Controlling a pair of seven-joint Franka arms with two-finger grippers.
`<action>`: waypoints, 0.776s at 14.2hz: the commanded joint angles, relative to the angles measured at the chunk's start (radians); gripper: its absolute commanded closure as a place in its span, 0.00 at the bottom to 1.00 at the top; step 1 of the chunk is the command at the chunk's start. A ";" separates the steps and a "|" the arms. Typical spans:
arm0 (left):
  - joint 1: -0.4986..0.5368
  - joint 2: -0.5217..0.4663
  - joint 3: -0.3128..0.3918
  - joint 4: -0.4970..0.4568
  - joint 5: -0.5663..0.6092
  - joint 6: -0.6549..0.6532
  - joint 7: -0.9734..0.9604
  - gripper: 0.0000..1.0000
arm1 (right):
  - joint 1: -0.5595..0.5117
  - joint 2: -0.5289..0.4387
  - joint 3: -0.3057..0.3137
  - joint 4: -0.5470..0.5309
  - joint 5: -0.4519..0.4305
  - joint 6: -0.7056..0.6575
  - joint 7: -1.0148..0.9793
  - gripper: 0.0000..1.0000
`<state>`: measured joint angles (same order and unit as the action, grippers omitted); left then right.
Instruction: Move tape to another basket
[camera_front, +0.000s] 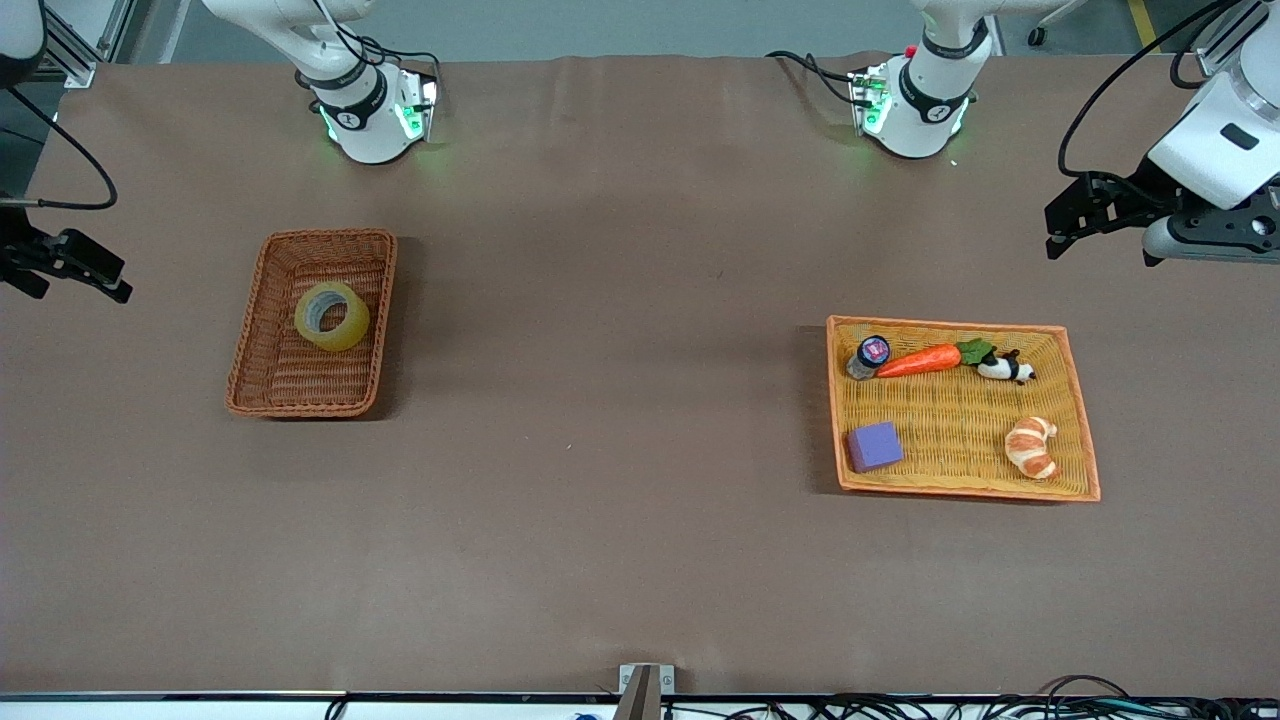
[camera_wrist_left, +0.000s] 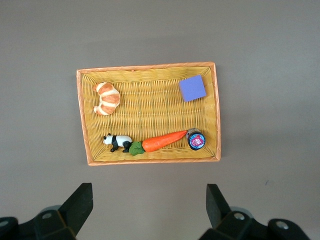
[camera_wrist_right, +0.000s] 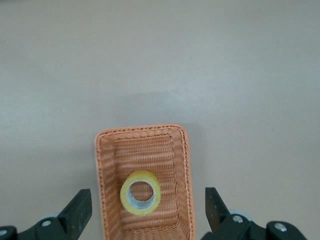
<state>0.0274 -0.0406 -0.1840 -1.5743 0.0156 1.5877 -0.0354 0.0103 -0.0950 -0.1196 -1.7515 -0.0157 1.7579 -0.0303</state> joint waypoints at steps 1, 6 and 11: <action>0.002 -0.002 0.000 0.013 -0.006 -0.015 0.015 0.00 | -0.029 0.085 0.029 0.207 0.008 -0.144 0.012 0.00; 0.002 -0.002 0.000 0.013 -0.008 -0.015 0.015 0.00 | -0.029 0.126 0.026 0.336 0.011 -0.235 0.010 0.00; 0.002 -0.002 0.000 0.013 -0.008 -0.015 0.017 0.00 | -0.026 0.124 0.028 0.322 0.014 -0.284 0.007 0.00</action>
<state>0.0272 -0.0406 -0.1840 -1.5741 0.0156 1.5877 -0.0354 0.0013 0.0231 -0.1062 -1.4485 -0.0158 1.4916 -0.0257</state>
